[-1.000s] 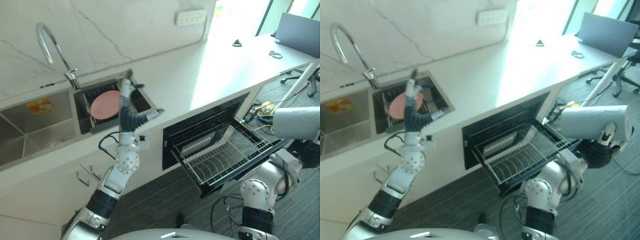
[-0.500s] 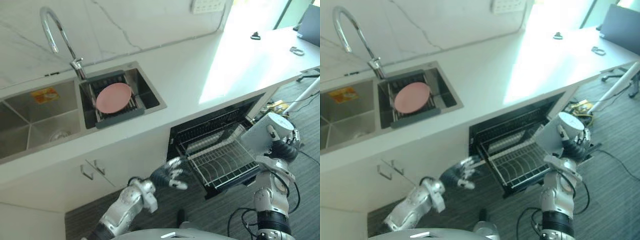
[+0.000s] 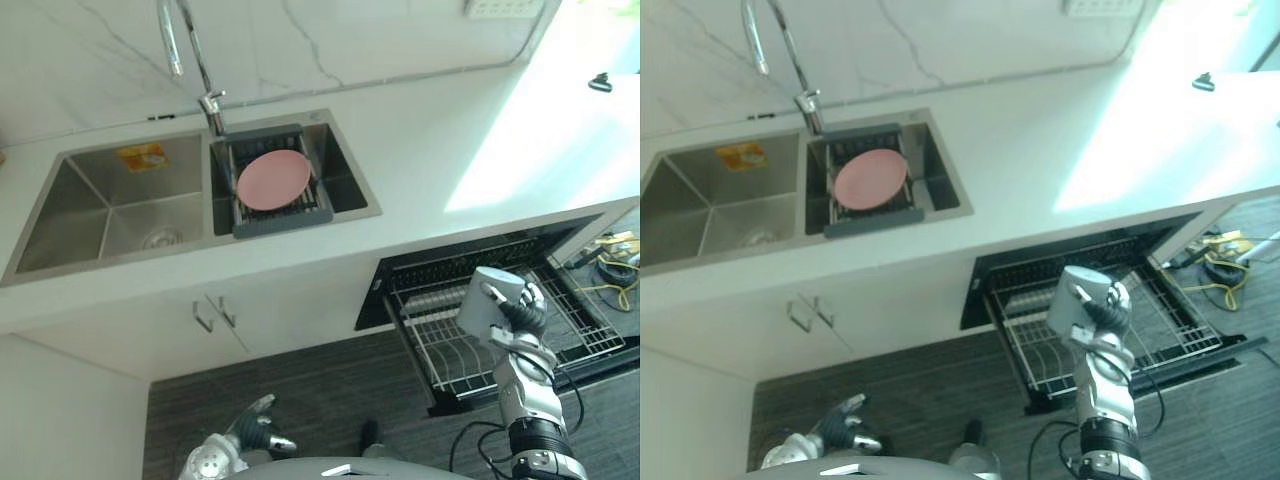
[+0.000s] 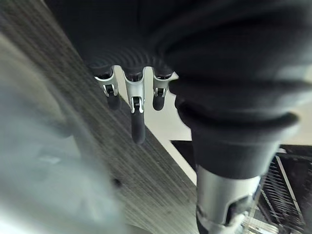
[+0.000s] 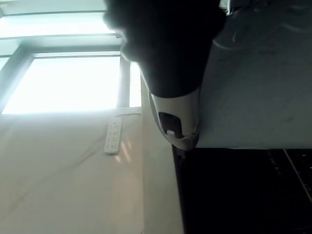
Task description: Walk over to the sink, pick up the cup, carry it to the dishwasher, place the cup inside the dishwasher, then close the dishwasher door
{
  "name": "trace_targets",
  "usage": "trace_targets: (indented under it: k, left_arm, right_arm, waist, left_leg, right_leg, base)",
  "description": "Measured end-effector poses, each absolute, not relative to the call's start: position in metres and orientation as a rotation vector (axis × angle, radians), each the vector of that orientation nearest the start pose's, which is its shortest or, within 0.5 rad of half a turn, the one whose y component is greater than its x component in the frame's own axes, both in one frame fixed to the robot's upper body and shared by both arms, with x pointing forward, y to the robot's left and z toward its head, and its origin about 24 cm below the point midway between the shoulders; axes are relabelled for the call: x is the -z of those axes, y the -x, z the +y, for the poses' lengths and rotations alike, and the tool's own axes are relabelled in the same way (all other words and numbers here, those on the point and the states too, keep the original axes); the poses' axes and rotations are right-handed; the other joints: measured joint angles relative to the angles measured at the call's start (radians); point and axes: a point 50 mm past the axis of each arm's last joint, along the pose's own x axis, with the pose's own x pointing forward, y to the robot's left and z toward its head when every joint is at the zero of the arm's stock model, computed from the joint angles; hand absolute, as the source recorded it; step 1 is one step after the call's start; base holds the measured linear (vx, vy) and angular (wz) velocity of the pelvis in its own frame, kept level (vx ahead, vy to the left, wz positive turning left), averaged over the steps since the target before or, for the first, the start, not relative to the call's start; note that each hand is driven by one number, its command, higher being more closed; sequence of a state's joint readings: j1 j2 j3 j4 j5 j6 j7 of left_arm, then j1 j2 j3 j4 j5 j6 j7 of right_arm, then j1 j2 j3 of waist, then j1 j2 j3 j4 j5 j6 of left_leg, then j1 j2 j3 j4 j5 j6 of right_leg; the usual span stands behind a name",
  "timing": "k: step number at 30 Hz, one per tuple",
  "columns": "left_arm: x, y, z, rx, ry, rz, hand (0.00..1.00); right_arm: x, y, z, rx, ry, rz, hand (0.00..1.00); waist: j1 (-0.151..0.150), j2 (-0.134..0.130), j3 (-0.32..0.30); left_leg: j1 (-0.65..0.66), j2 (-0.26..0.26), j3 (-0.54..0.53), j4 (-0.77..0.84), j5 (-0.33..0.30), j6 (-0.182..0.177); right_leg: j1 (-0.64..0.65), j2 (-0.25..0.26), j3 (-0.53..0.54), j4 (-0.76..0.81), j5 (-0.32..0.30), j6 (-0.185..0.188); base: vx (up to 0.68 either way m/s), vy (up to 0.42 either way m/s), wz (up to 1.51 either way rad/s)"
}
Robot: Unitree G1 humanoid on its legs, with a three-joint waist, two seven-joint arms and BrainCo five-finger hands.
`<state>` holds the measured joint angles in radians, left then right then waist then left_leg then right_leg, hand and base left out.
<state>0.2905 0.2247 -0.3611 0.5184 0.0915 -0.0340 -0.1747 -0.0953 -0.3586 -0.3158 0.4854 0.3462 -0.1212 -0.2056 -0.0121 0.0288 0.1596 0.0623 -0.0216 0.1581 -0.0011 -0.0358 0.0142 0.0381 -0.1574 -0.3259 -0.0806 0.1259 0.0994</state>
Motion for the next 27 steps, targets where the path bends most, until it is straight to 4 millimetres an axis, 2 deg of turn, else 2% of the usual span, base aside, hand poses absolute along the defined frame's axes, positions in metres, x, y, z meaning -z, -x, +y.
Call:
trace_targets:
  k: [3,5,7,10,14,17,19,23,27]
  left_arm:
    - [0.122,-0.109,0.158,0.398,-0.293,0.818,0.00]
    - [0.122,-0.111,0.168,0.338,-0.309,0.824,0.00]
    - [0.123,-0.115,0.178,0.284,-0.329,0.831,0.00]
    - [0.122,-0.116,0.185,0.242,-0.346,0.834,0.00]
    - [0.123,-0.116,0.187,0.215,-0.344,0.832,0.00]
    - [0.124,-0.115,0.186,0.203,-0.348,0.837,0.00]
    - [0.125,-0.114,0.185,0.200,-0.346,0.836,0.00]
    - [0.127,-0.121,0.184,0.201,-0.356,0.828,0.00]
    - [0.125,-0.134,0.178,0.257,-0.423,0.787,0.00]
  right_arm:
    - [-0.010,-0.238,-0.323,0.646,0.002,0.166,1.00]
    - [-0.013,-0.246,-0.324,0.647,0.034,0.168,1.00]
    - [-0.023,-0.254,-0.332,0.662,0.091,0.164,1.00]
    - [-0.039,-0.264,-0.345,0.692,0.122,0.150,1.00]
    - [-0.074,-0.279,-0.359,0.710,0.229,0.067,1.00]
    - [-0.101,-0.290,-0.371,0.732,0.323,0.037,1.00]
    - [-0.107,-0.293,-0.375,0.740,0.352,0.043,1.00]
    - [-0.126,-0.301,-0.381,0.714,0.546,0.072,1.00]
    - [-0.146,-0.307,-0.391,0.703,0.656,0.096,1.00]
  waist:
    - [-0.003,0.012,0.030]
    - [-0.002,0.018,0.058]
    - [-0.002,0.032,0.106]
    - [0.007,0.035,0.163]
    - [0.013,0.051,0.220]
    - [0.015,0.075,0.254]
    - [0.015,0.083,0.258]
    - [0.022,0.112,0.274]
    - [0.025,0.150,0.299]
  left_leg:
    - [-0.025,-0.005,-0.023,0.014,0.002,0.000]
    - [-0.047,-0.005,-0.027,0.031,0.008,0.009]
    - [-0.082,-0.009,-0.049,0.055,0.010,0.011]
    - [-0.120,-0.012,-0.066,0.072,0.018,0.015]
    - [-0.171,-0.019,-0.078,0.090,0.030,0.018]
    - [-0.205,-0.027,-0.079,0.089,0.045,0.021]
    - [-0.216,-0.028,-0.079,0.090,0.049,0.021]
    - [-0.262,-0.034,-0.080,0.086,0.061,0.026]
    - [-0.309,-0.043,-0.081,0.083,0.083,0.032]
  right_leg:
    - [-0.011,-0.010,-0.023,0.014,-0.003,0.003]
    - [-0.031,-0.015,-0.030,0.034,-0.004,0.003]
    - [-0.049,-0.023,-0.049,0.049,-0.006,0.003]
    - [-0.079,-0.032,-0.068,0.074,-0.009,0.000]
    - [-0.130,-0.042,-0.073,0.108,-0.012,-0.004]
    - [-0.175,-0.054,-0.072,0.139,-0.014,-0.007]
    - [-0.187,-0.057,-0.071,0.144,-0.014,-0.008]
    - [-0.253,-0.072,-0.066,0.190,-0.022,-0.012]
    - [-0.322,-0.091,-0.061,0.240,-0.030,-0.018]
  base:
    - [-0.03,0.021,0.24]
    - [-0.04,0.025,0.14]
    - [-0.05,0.020,0.28]
    - [-0.05,0.013,0.24]
    - [-0.08,0.012,0.13]
    - [-0.07,0.008,0.07]
    - [-0.05,0.006,0.04]
    - [-0.05,0.002,0.04]
    - [-0.04,-0.009,0.06]
